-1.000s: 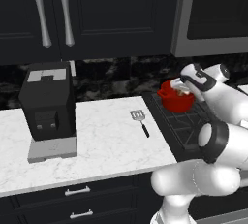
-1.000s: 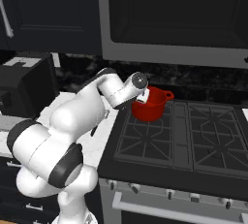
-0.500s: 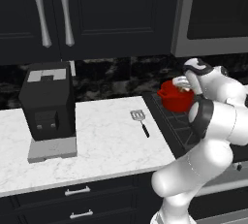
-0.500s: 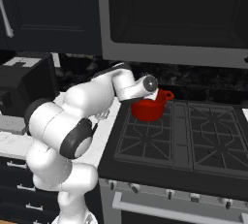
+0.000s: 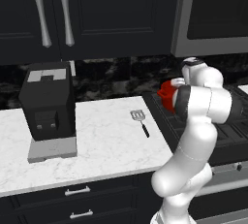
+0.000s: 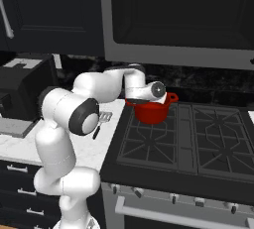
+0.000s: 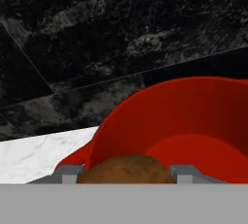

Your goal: Put the lemon wedge and mushroom in the pot. Retrieve the spatula and lightly stir the vegetables in the pot.

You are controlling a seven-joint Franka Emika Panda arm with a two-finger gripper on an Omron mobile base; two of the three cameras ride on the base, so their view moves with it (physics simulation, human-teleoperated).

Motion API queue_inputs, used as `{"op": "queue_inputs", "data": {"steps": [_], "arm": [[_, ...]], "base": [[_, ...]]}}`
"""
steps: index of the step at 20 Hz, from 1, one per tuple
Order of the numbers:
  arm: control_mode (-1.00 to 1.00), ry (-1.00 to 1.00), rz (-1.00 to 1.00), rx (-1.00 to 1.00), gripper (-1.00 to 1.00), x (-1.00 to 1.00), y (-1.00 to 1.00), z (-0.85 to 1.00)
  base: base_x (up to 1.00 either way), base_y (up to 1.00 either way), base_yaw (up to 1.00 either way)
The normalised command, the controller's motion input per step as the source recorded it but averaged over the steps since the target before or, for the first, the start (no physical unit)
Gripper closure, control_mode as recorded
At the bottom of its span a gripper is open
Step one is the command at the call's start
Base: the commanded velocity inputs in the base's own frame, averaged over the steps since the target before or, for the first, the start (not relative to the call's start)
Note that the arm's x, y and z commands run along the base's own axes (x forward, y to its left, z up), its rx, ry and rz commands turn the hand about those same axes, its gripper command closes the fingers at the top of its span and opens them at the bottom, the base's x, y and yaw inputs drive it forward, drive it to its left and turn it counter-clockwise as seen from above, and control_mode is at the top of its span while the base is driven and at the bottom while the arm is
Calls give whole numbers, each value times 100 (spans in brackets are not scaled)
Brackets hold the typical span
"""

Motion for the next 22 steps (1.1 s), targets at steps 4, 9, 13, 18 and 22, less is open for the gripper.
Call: {"op": "queue_inputs", "data": {"steps": [4, 9, 13, 18, 22], "arm": [[-100, 5, -2, 0, 100, 46, -22, 0], [-100, 0, 0, 0, 100, 49, -1, -11], [-100, 0, 0, -3, 100, 31, 0, -38], [-100, 0, 0, -3, 100, 14, 0, -32], [-100, 0, 0, -3, -100, 0, 0, -13]], "base": [[0, 0, 0], [0, 0, 0], [0, 0, 0], [0, 0, 0], [0, 0, 0]]}}
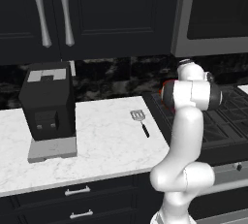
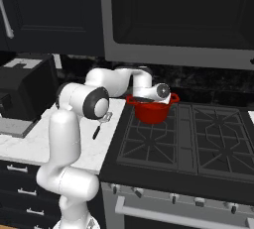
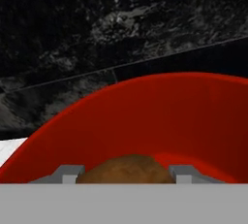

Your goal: Put the lemon wedge and mushroom in the pot. Retrieve the spatula and lightly stir the vegetables in the pot.

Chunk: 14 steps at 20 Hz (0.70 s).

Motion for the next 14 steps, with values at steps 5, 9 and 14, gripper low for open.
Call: {"op": "queue_inputs", "data": {"steps": [5, 9, 14], "arm": [[-100, 0, 0, -3, -100, -2, 0, 0], [-100, 0, 0, -2, -100, -24, 0, 34], [-100, 0, 0, -5, -100, -22, 7, 48]], "base": [[0, 0, 0], [0, 0, 0], [0, 0, 0]]}}
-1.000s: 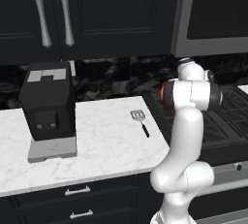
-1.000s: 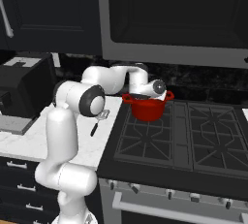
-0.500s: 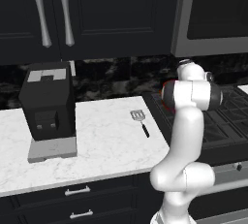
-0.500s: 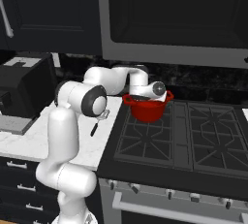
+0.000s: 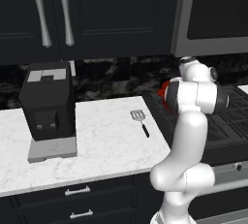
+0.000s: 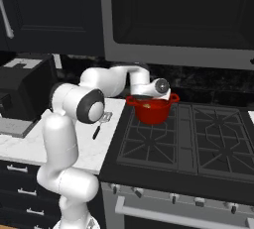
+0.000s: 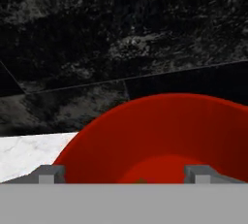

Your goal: Put the lemon wedge and mushroom in the pot. Retrieve the spatula and lightly stir the vegetables in the pot.

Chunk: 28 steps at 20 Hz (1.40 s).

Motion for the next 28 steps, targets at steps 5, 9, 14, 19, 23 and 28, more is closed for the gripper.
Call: {"op": "queue_inputs", "data": {"steps": [5, 9, 14, 19, 23, 28], "arm": [[-100, -3, 0, -6, -100, -75, 15, 42], [-100, -9, 0, -4, -100, -100, 21, 37], [-100, -4, 0, 0, -100, -100, 38, 89], [-100, 9, -3, 1, -100, -91, 58, 100], [-100, 35, -9, 5, -100, -63, 67, 99], [-100, 41, -16, 8, -100, -54, 70, 58]], "base": [[0, 0, 0], [0, 0, 0], [0, 0, 0], [0, 0, 0], [0, 0, 0], [0, 0, 0]]}}
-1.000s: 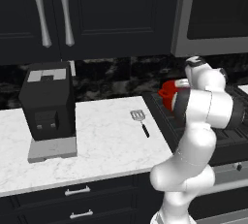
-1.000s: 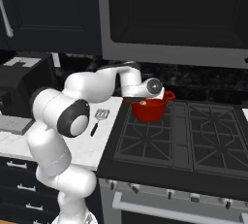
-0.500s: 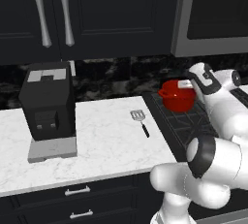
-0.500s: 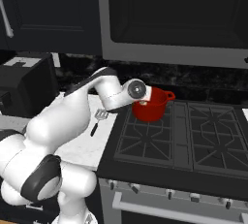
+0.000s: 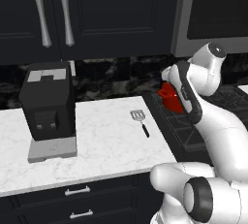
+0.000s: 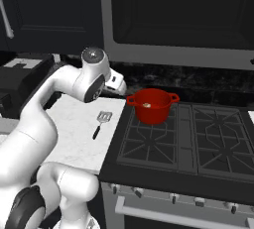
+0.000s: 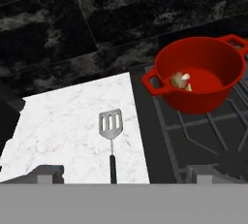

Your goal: Put the lemon wedge and mushroom in the pot. Retrieve the spatula and lightly stir the vegetables in the pot.

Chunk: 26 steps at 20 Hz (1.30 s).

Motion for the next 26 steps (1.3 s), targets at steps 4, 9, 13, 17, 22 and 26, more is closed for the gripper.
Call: {"op": "queue_inputs", "data": {"steps": [4, 9, 13, 17, 22, 26], "arm": [[-100, 34, -36, 19, -100, -75, 52, -1], [-100, 24, -52, 23, -100, -76, 39, -31], [-100, 0, -66, 26, -100, -39, 30, -37], [-100, 0, -77, 26, -100, 0, 19, -30], [-100, 0, -79, 26, -100, 0, 18, -23], [-100, 0, -74, 25, -100, 11, 27, -13]], "base": [[0, 0, 0], [0, 0, 0], [0, 0, 0], [0, 0, 0], [0, 0, 0], [0, 0, 0]]}}
